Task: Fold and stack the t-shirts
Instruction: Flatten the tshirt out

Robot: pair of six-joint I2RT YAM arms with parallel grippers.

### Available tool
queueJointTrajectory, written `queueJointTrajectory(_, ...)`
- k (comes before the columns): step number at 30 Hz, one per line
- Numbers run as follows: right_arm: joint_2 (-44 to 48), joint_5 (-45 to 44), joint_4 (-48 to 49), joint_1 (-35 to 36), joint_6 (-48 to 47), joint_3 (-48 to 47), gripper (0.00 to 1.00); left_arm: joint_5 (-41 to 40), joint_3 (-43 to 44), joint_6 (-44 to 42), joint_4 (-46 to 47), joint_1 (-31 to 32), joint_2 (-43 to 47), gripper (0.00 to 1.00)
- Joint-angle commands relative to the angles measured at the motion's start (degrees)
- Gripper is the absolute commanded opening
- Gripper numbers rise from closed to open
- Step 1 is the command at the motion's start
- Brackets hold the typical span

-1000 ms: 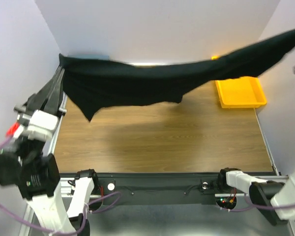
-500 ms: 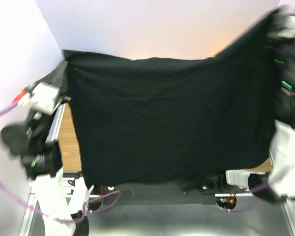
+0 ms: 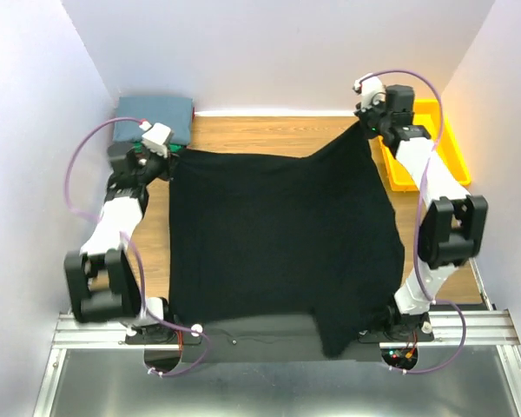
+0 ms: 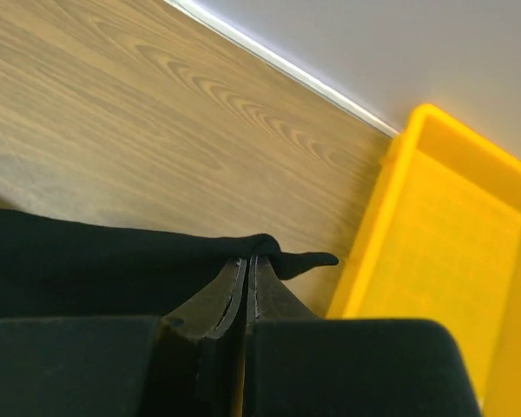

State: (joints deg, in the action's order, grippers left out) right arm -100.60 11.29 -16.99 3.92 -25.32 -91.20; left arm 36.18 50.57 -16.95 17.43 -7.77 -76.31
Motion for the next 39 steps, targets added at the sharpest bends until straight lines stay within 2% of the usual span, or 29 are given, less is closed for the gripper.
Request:
queueJointTrajectory(1, -7.81, -1.69, 12.85, 1.17, -0.87, -5.65, 0.00, 1.44, 8.65, -2.92, 9.55, 1.09, -9.61, 0.00)
queueJointTrajectory(2, -10.04, -2.67, 14.08, 1.26, -0.96, -6.88, 0.01, 1.87, 10.67, -2.91, 9.64, 1.26, -15.39, 0.00)
queueJointTrajectory(5, -19.00, -5.75, 15.41, 1.35, -1.48, -13.55, 0.00, 0.91, 19.55, -3.88, 9.38, 2.58, -25.06, 0.00)
queueJointTrajectory(11, -36.38, -10.05, 16.47, 1.79, -0.87, -29.80, 0.01, -6.12, 37.48, -3.62, 8.32, 4.69, -42.58, 0.00)
queueJointTrajectory(12, -38.51, -10.93, 16.47, 2.05, -0.87, -32.61, 0.01, -6.47, 40.11, -3.70, 5.88, 4.87, -44.69, 0.00)
queueJointTrajectory(13, -40.97, -12.24, 16.47, 2.40, -0.78, -35.16, 0.01, -7.17, 45.79, -3.70, 4.47, 5.04, -46.80, 0.04)
queueJointTrajectory(14, -43.00, -15.56, 16.47, 2.67, -1.04, -40.41, 0.07, -8.40, 48.37, -3.36, 3.41, 5.22, -50.48, 0.26)
queueJointTrajectory(15, -44.76, -17.51, 16.47, 3.02, -1.39, -42.55, 0.15, -8.85, 51.44, -3.44, 1.40, 5.22, -52.08, 0.31)
queueJointTrajectory(16, -47.56, -20.75, 16.47, 3.37, -1.48, -44.49, 0.42, -9.72, 55.56, -1.87, -0.36, 5.22, -53.23, 0.35)
queueJointTrajectory(17, -48.11, -21.83, 16.47, 3.55, -1.05, -46.42, 0.58, -11.56, 56.74, -1.34, -0.82, 5.13, -54.11, 0.39)
queueJointTrajectory(18, -48.03, -22.62, 16.38, 3.63, -0.87, -46.26, 0.69, -12.36, 57.44, -0.81, -0.99, 5.05, -54.12, 0.51)
queueJointTrajectory(19, -46.46, -23.32, 16.47, 3.81, -0.35, -45.39, 0.77, -13.15, 57.80, -0.28, -0.91, 5.13, -53.68, 0.55)
queueJointTrajectory(21, -42.86, -23.24, 16.47, 3.81, 0.18, -39.72, 0.78, -14.91, 57.28, -0.80, -0.99, 5.13, -51.06, 0.59)
queueJointTrajectory(24, -32.67, -20.35, 16.38, 3.90, 1.50, -30.39, 0.80, -17.02, 54.03, -3.70, -1.87, 5.13, -45.61, 0.60)
queueJointTrajectory(25, -29.51, -17.91, 16.47, 3.90, 1.76, -23.83, 0.84, -17.72, 51.33, -4.40, -2.22, 5.13, -44.02, 0.60)
queueJointTrajectory(26, -24.09, -16.49, 15.34, 3.81, 2.11, -20.28, 0.87, -18.34, 50.17, -5.45, -2.75, 5.13, -40.70, 0.60)
queueJointTrajectory(28, -18.96, -13.68, 12.70, 3.90, 2.64, -13.00, 0.90, -18.34, 45.10, -6.78, -3.63, 5.13, -37.08, 0.60)
queueJointTrajectory(30, -13.59, -11.55, 7.17, 3.90, 3.17, -10.42, 0.92, -18.87, 41.38, -7.57, -3.46, 5.22, -31.46, 0.61)
queueJointTrajectory(35, -6.55, -5.59, -4.77, 3.90, 3.70, -2.17, 0.93, -16.60, 32.59, -10.90, -6.70, 5.05, -21.80, 0.61)
queueJointTrajectory(38, -3.82, -3.21, -9.61, 3.99, 3.44, 2.23, 0.85, -11.86, 29.86, -15.82, -13.81, 5.05, -18.80, 0.58)
queueJointTrajectory(39, -3.30, -2.86, -10.94, 3.90, 3.61, 3.04, 0.78, -10.97, 29.07, -16.96, -17.31, 5.05, -18.52, 0.54)
